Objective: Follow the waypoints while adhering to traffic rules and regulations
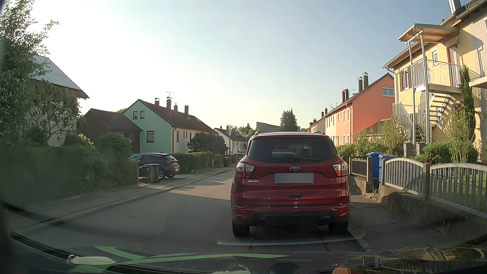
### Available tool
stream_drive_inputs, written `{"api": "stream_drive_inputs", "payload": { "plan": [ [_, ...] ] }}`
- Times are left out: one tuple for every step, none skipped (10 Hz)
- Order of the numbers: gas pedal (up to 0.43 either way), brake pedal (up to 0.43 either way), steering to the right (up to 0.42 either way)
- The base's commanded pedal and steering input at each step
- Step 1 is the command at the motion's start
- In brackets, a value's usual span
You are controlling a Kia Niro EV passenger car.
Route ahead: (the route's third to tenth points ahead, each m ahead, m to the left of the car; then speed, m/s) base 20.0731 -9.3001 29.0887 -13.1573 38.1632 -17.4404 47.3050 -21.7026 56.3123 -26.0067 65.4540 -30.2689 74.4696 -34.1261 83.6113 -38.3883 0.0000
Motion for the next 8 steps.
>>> {"api": "stream_drive_inputs", "payload": {
  "plan": [
    [0.000,0.280,-0.878],
    [0.000,0.280,-0.923],
    [0.000,0.280,-0.951],
    [0.000,0.280,-0.967],
    [0.000,0.256,-0.971],
    [0.000,0.250,-0.971],
    [0.000,0.226,-0.971],
    [0.000,0.207,-0.971]
  ]
}}
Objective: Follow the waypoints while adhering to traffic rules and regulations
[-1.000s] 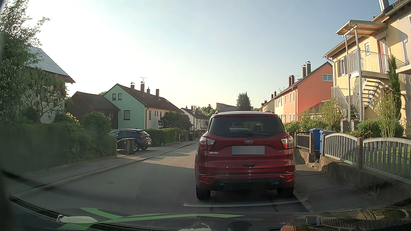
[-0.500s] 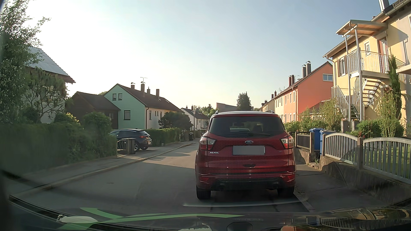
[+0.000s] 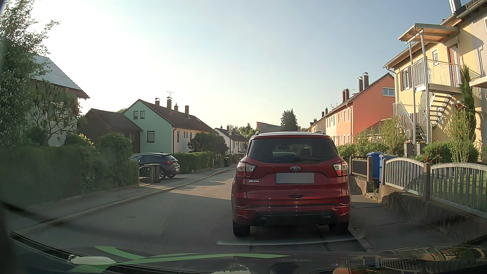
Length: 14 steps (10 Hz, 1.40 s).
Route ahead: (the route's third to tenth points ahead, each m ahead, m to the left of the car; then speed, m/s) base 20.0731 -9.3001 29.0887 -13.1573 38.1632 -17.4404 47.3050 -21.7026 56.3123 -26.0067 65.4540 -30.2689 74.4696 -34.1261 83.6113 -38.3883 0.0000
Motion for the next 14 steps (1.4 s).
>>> {"api": "stream_drive_inputs", "payload": {
  "plan": [
    [0.000,0.165,-0.971],
    [0.000,0.098,-0.971],
    [0.000,0.000,-0.971],
    [0.000,0.000,-0.971],
    [0.000,0.000,-0.971],
    [0.000,0.000,-0.971],
    [0.000,0.012,-0.971],
    [0.000,0.018,-0.971],
    [0.000,0.030,-0.971],
    [0.000,0.037,-0.971],
    [0.000,0.043,-0.971],
    [0.000,0.049,-0.971],
    [0.000,0.055,-0.971],
    [0.000,0.061,-0.971]
  ]
}}
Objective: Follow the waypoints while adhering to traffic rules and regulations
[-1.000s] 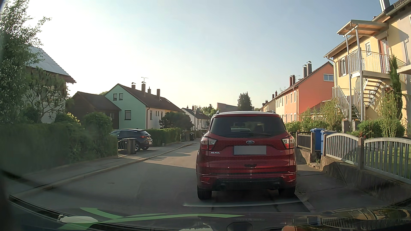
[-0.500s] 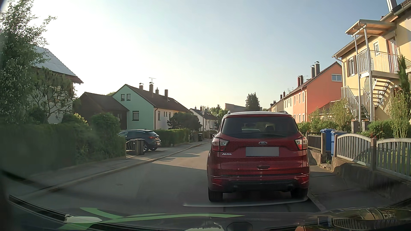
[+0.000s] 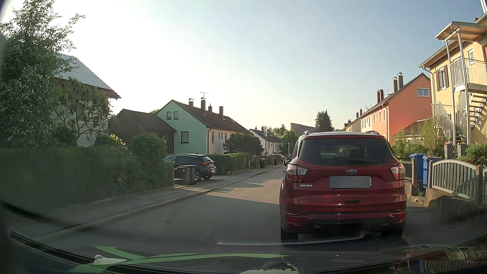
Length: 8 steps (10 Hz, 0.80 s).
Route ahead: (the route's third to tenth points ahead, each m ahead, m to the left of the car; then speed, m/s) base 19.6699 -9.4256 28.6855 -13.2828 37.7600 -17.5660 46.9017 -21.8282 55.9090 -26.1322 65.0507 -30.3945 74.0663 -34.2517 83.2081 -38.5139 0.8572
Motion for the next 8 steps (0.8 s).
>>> {"api": "stream_drive_inputs", "payload": {
  "plan": [
    [0.000,0.073,-0.970],
    [0.000,0.104,-0.969],
    [0.000,0.122,-0.968],
    [0.000,0.128,-0.965],
    [0.000,0.122,-0.959],
    [0.000,0.110,-0.948],
    [0.000,0.098,-0.927],
    [0.000,0.098,-0.910]
  ]
}}
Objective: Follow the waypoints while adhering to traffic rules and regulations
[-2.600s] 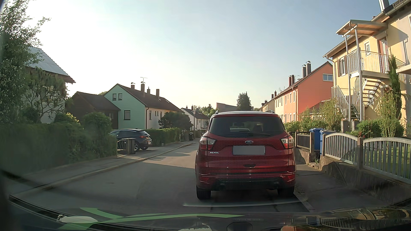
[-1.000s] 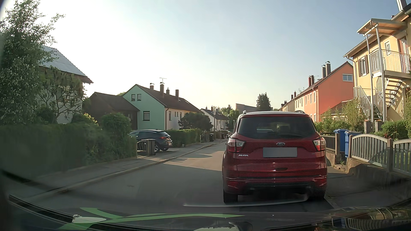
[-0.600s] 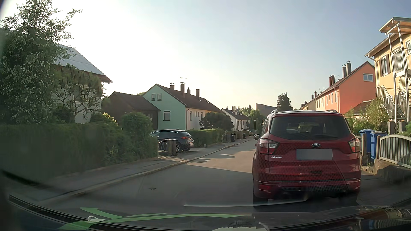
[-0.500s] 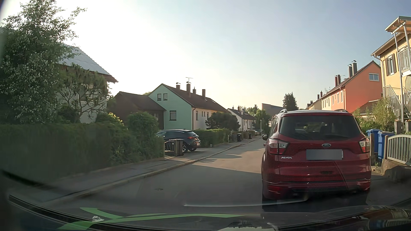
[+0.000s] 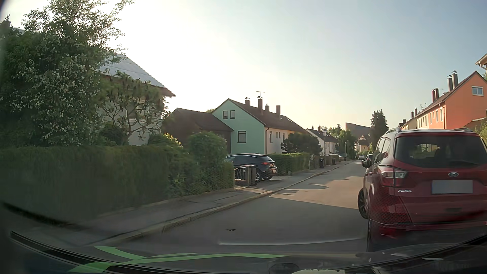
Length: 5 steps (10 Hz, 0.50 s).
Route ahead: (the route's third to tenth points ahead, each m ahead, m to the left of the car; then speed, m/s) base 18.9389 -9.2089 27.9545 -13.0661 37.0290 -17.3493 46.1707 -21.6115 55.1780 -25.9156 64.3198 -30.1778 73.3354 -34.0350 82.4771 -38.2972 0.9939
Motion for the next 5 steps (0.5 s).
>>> {"api": "stream_drive_inputs", "payload": {
  "plan": [
    [0.000,0.098,-0.884],
    [0.000,0.104,-0.849],
    [0.000,0.110,-0.815],
    [0.000,0.110,-0.759],
    [0.000,0.116,-0.701]
  ]
}}
